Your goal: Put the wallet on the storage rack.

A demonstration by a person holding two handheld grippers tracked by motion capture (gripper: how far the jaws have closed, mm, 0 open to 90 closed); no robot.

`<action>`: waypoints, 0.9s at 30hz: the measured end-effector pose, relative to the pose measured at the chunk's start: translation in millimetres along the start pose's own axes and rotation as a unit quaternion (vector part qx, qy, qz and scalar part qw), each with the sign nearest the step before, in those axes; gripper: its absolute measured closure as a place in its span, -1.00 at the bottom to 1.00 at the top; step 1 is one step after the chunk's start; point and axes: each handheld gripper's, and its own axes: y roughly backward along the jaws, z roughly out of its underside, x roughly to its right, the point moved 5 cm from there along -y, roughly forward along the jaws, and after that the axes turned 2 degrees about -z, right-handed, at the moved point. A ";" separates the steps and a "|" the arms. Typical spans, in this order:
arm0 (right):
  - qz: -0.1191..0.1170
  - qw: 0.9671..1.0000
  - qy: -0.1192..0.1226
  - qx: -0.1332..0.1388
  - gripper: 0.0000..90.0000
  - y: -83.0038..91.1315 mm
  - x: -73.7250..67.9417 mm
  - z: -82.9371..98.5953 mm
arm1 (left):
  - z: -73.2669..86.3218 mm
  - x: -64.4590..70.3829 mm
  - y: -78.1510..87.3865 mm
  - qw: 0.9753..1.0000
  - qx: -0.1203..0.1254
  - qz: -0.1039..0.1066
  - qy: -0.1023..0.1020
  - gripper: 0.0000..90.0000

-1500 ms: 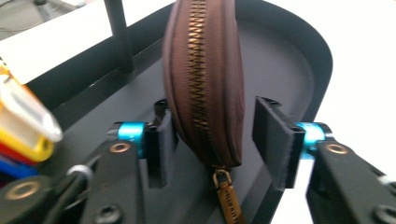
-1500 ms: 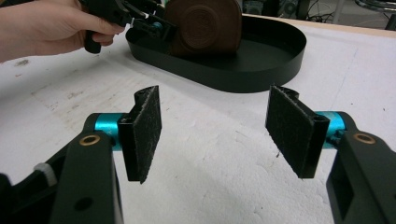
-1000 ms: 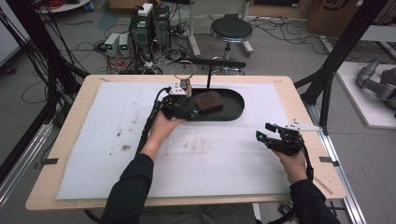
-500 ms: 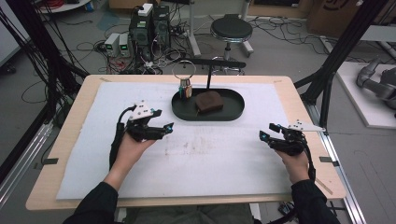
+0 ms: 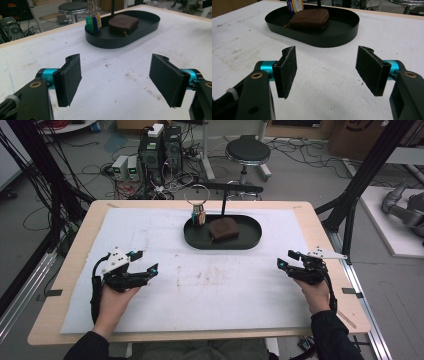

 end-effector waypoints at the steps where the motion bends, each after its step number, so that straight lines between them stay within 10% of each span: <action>1: 0.000 1.000 -0.001 0.000 -0.24 -0.5 -0.2 -0.2 | 0.7 -0.1 0.8 1.000 0.000 -0.004 -0.001 -0.43; 27: 0.003 1.000 0.000 -0.006 -0.24 -3.1 2.0 1.2 | 8.7 4.6 -4.1 1.000 -0.002 0.003 0.005 -0.43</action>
